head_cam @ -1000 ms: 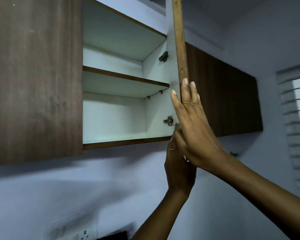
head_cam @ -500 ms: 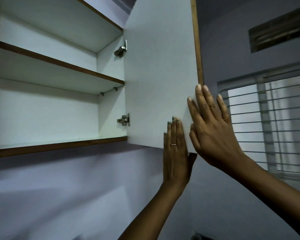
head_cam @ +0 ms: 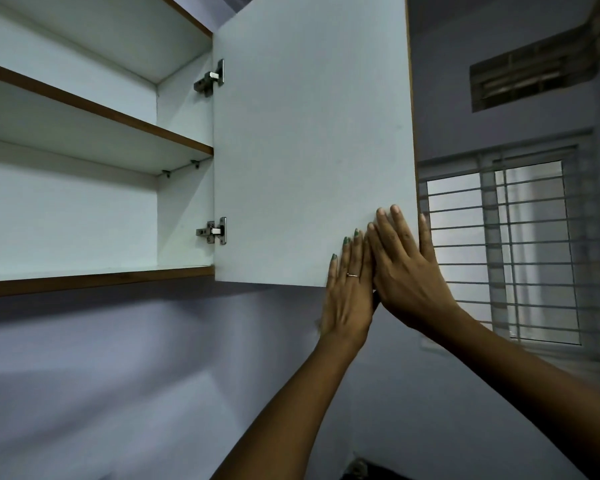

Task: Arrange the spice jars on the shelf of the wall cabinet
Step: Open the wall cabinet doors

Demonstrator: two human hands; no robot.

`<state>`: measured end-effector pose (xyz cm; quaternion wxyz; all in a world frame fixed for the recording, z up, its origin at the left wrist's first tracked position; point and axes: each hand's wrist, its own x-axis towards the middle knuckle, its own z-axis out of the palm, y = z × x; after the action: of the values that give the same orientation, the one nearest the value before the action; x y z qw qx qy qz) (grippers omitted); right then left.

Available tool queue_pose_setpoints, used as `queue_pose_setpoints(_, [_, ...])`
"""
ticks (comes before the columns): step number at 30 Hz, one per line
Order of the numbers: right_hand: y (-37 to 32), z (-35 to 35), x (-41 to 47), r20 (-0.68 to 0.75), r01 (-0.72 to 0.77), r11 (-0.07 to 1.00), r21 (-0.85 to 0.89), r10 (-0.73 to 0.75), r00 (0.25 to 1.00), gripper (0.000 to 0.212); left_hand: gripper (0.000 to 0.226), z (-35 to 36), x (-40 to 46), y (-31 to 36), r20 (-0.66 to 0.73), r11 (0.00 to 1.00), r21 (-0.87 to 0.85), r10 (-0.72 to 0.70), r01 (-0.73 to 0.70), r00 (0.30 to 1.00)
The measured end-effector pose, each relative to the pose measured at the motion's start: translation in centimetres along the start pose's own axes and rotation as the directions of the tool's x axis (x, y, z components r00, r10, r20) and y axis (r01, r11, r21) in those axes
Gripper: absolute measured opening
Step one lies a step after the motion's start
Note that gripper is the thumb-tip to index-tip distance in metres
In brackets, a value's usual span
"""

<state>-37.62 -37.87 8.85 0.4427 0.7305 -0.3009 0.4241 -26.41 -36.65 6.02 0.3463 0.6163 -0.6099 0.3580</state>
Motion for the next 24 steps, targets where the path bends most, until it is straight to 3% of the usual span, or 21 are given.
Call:
queue_pose_setpoints(12, [0.3, 4.9, -0.5, 0.041, 0.025, 0.999, 0.031, -0.026, 0.999, 0.061, 0.066, 2.5, 1.3, -2.2, 0.080, 0.992, 0.111, 0.049, -0.058, 0.996])
queue_pose_setpoints(19, [0.4, 5.9, -0.3, 0.054, 0.008, 1.000, 0.016, -0.009, 0.998, 0.059, 0.075, 3.1, 1.4, -2.9, 0.076, 0.985, 0.145, 0.083, -0.093, 0.994])
queue_pose_setpoints(24, [-0.3, 5.7, 0.0, -0.066, 0.003, 0.990, 0.139, 0.006, 0.998, 0.055, 0.065, 2.1, 0.9, -3.0, -0.005, 0.985, 0.095, 0.145, -0.144, 0.989])
